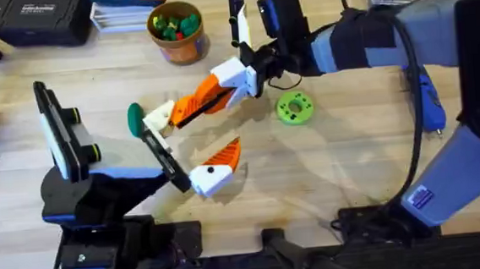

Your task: Pick up the gripper from the table and insert it into the empty holder that is missing its gripper. Then pick up a screw, insert it into the mounting hole, and use the screwdriver to tighten it. Finally, clean up the table by picking up the vegetable and placing it into the bucket.

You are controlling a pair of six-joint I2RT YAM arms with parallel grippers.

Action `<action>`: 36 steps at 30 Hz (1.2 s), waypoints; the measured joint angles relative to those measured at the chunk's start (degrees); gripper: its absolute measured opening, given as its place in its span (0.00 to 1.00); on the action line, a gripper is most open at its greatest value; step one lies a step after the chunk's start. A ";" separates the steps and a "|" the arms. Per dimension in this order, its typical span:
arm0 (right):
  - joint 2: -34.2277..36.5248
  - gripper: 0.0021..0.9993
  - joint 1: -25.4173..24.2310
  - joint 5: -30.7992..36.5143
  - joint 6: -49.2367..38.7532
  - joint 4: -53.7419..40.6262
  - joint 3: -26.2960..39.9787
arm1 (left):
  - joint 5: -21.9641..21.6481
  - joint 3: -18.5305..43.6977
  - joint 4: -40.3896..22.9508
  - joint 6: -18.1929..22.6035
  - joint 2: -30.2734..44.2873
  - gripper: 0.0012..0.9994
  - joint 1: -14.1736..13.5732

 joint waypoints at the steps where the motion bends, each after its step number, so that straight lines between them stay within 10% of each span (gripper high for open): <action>1: 0.00 0.01 0.10 0.08 0.03 0.00 0.10 | -0.19 0.00 0.02 0.00 0.00 0.99 0.07; 36: 0.59 0.01 2.44 0.76 -0.99 1.16 1.05 | -4.18 0.04 0.17 -0.46 0.02 0.99 0.92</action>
